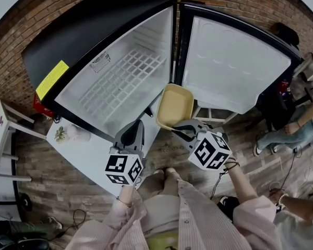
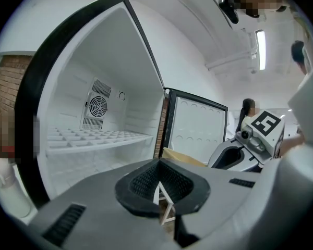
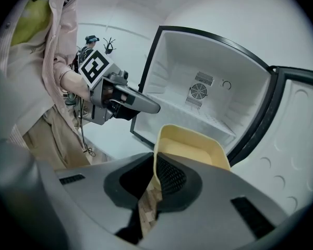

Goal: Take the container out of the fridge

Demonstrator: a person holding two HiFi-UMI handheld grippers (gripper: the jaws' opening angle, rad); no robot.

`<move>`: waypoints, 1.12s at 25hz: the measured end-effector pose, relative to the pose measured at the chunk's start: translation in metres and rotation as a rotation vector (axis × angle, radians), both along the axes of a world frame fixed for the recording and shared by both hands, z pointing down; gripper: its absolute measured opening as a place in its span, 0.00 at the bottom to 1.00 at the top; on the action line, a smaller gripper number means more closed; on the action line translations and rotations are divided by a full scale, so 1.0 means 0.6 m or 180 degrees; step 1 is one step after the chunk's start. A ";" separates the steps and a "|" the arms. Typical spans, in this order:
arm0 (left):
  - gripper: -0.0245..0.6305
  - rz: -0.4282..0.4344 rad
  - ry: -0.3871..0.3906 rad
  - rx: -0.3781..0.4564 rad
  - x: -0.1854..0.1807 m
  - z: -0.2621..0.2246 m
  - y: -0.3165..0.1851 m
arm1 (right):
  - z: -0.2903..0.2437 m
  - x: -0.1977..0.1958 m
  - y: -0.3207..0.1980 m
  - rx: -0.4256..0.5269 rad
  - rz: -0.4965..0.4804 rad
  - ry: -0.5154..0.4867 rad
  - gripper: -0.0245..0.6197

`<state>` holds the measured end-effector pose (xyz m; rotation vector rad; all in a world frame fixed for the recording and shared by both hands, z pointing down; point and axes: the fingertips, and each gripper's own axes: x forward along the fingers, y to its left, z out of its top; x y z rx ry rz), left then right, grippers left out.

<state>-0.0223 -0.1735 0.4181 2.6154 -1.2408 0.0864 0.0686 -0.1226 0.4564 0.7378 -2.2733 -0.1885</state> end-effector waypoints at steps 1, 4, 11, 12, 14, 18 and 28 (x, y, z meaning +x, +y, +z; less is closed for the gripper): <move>0.03 -0.0013 -0.0003 -0.0007 0.000 0.001 0.001 | 0.004 0.001 0.002 -0.0031 0.0005 -0.0012 0.07; 0.03 -0.0050 -0.0009 -0.0018 -0.002 0.002 0.001 | 0.013 0.003 0.006 -0.0105 0.0017 -0.0035 0.07; 0.03 -0.0132 -0.0017 -0.0003 -0.008 0.002 0.002 | 0.027 0.003 0.015 -0.0211 -0.0016 -0.0049 0.07; 0.03 -0.0140 -0.0015 -0.0001 -0.008 0.002 0.002 | 0.028 0.003 0.016 -0.0217 -0.0027 -0.0042 0.07; 0.03 -0.0154 -0.0015 0.0002 -0.009 0.002 0.002 | 0.030 0.003 0.017 -0.0223 -0.0042 -0.0034 0.07; 0.03 -0.0168 -0.0023 0.0017 -0.008 0.000 0.001 | 0.025 0.006 0.013 -0.0206 -0.0045 -0.0053 0.07; 0.03 -0.0170 -0.0042 0.0037 -0.004 -0.002 -0.004 | 0.017 0.013 0.004 -0.0176 -0.0039 -0.0084 0.07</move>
